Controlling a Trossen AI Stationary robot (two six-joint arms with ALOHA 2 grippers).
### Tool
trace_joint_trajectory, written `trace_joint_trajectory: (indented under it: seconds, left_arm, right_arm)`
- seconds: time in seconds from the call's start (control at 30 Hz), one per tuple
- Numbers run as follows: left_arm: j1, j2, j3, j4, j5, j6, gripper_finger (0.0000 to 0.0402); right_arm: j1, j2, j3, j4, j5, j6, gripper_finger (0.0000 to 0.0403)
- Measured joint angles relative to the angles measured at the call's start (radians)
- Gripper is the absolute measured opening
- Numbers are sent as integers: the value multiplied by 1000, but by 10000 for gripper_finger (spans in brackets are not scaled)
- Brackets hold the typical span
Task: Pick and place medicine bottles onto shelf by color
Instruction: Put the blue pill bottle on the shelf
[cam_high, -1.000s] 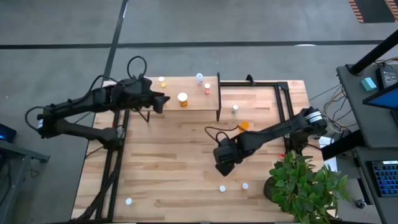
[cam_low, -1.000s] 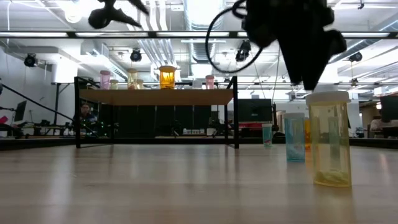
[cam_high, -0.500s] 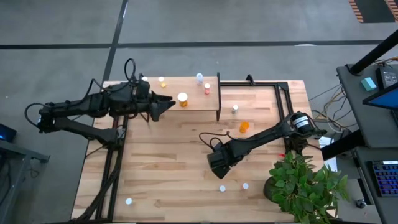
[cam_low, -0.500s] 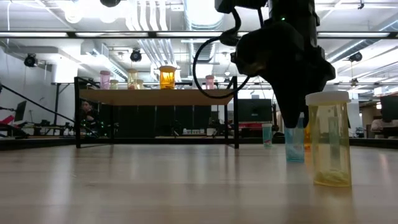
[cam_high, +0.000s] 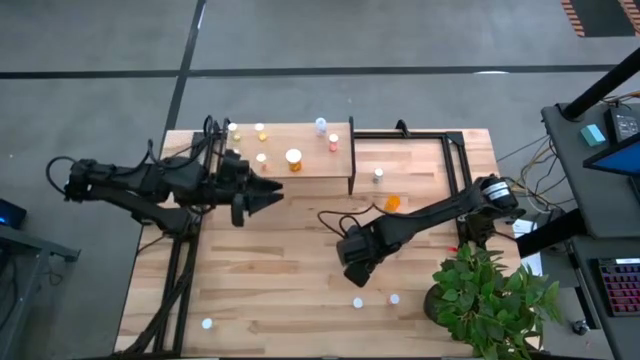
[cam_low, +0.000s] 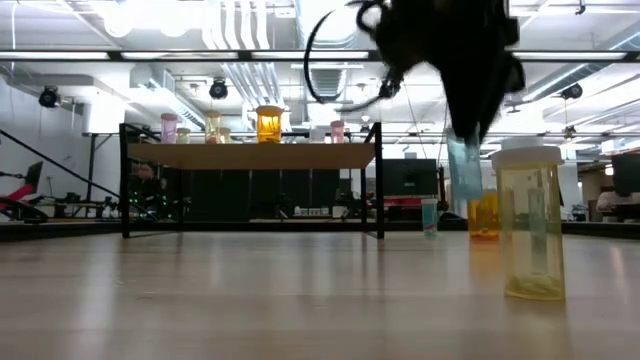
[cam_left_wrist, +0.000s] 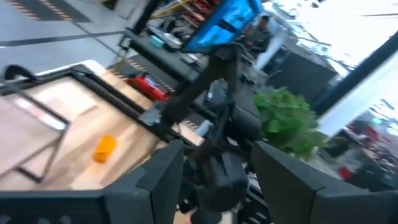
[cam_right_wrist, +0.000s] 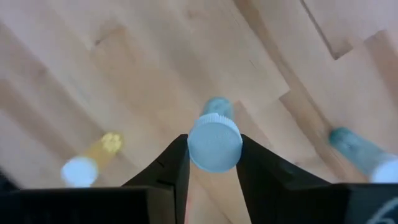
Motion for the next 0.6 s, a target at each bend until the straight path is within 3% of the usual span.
trace_joint_trajectory:
  seconds: [0.27, 0.6]
  left_arm:
    - [-49, -1, -13, 19, -43, 8, 178]
    - [-47, 3, -13, 20, -80, 34, 178]
  right_arm:
    - [-71, -42, 235, -104, 2, -127, 106]
    - [-217, 5, 525, -156, 167, -303, 101]
